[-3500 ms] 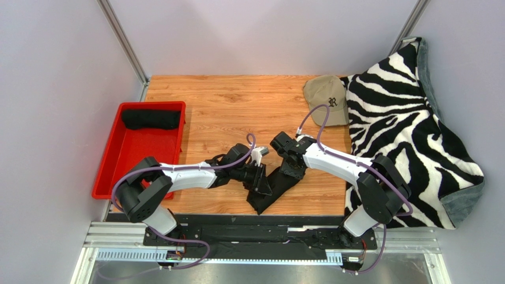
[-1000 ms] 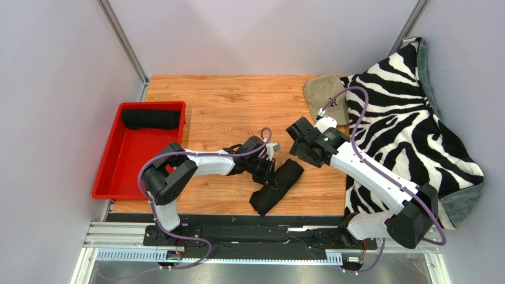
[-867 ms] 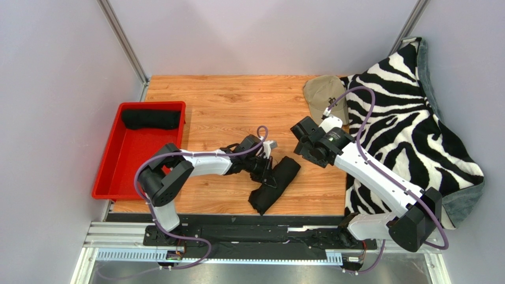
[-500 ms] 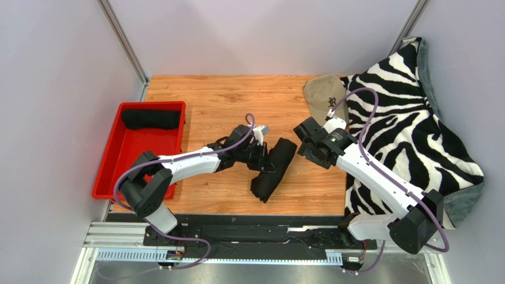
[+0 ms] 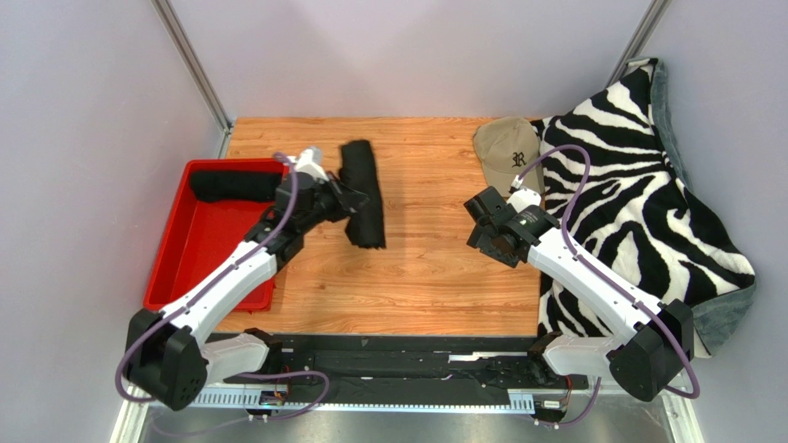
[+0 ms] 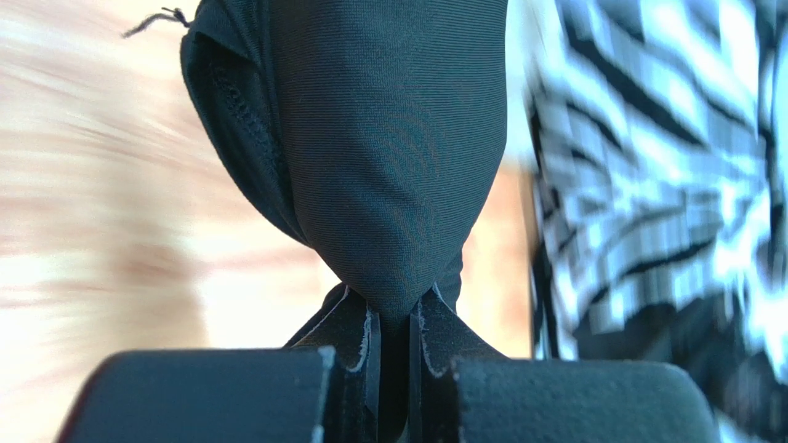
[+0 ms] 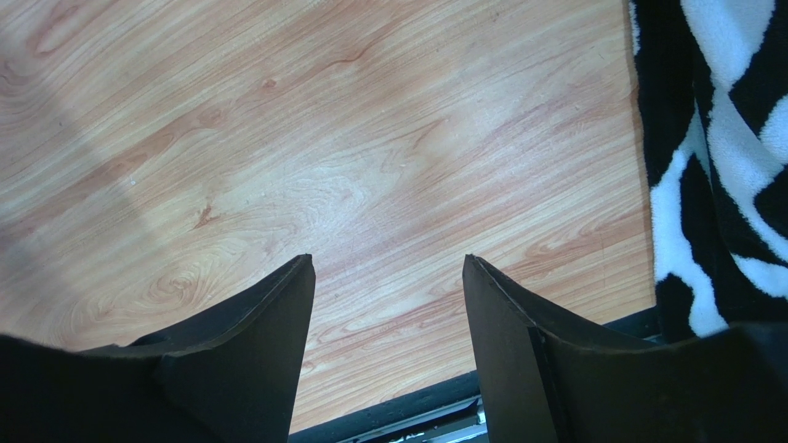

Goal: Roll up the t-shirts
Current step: Pick up the T-shirt from the center of the board, then place the T-shirt in the bin.

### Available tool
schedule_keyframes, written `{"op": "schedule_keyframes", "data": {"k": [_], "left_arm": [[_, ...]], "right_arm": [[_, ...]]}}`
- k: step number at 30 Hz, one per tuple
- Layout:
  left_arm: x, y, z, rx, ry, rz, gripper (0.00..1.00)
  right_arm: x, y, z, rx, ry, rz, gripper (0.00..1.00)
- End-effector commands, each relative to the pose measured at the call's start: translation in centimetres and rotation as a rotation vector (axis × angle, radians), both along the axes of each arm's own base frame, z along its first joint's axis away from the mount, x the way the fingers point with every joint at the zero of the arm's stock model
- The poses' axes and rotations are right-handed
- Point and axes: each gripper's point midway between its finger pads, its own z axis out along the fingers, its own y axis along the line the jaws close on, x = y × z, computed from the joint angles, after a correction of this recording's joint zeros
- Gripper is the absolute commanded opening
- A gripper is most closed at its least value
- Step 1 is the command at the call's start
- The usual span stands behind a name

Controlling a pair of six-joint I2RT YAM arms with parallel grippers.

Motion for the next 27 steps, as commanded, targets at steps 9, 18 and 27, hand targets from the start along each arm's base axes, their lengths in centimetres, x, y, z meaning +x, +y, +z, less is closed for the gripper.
{"op": "schedule_keyframes", "data": {"k": [9, 18, 27], "left_arm": [[5.0, 20.9, 3.7, -0.164, -0.112, 0.789, 0.0], [4.4, 30.4, 1.2, -0.259, -0.159, 1.118, 0.0], [5.8, 34.7, -2.8, -0.31, -0.22, 1.289, 0.0]], "right_arm": [[0.8, 1.3, -0.5, 0.054, -0.035, 0.099, 0.64], [1.2, 2.8, -1.1, 0.102, -0.052, 0.172, 0.64], [1.4, 4.0, -1.9, 0.123, -0.043, 0.256, 0.64]]}}
